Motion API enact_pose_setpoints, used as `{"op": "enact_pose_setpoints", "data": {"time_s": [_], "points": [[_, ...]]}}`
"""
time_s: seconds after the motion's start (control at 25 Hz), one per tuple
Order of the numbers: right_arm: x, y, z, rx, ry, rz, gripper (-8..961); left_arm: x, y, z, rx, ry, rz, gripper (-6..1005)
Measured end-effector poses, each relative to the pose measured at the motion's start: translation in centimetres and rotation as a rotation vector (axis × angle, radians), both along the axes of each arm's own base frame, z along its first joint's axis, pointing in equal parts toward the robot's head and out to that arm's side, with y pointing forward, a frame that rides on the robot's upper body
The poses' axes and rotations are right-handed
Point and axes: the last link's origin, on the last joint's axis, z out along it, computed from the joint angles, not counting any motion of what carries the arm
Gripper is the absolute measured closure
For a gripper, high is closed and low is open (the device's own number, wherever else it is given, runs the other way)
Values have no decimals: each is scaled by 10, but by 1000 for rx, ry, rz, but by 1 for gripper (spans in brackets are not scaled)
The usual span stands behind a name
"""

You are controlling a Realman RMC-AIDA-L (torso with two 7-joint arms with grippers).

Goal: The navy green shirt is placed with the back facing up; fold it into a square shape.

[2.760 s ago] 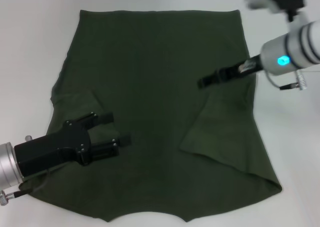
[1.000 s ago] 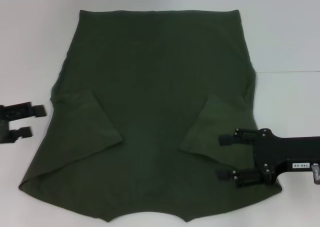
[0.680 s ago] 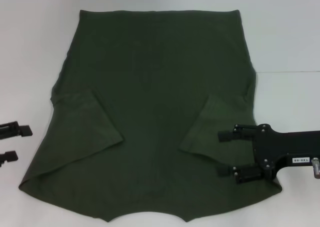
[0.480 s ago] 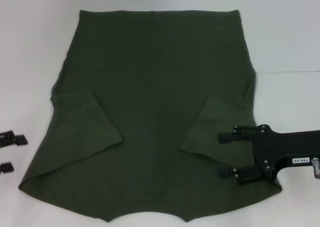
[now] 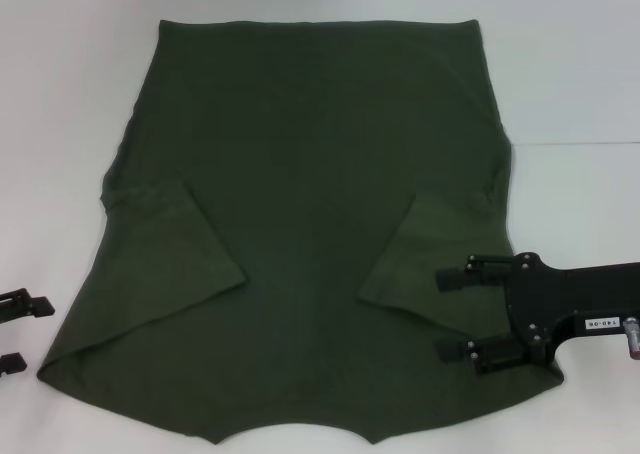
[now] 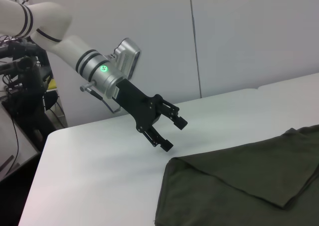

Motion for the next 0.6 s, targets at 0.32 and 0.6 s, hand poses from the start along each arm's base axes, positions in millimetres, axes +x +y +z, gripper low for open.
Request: {"op": "enact_pose_setpoints", "data": {"time_s": [0.32,0.6], "points": [[0,1,-1,3,-2,-4,27,-5,2,1,16,34,21,86],[1,1,-1,6,-4,-8,27,-4,6,-3,2,44,13,85]]}}
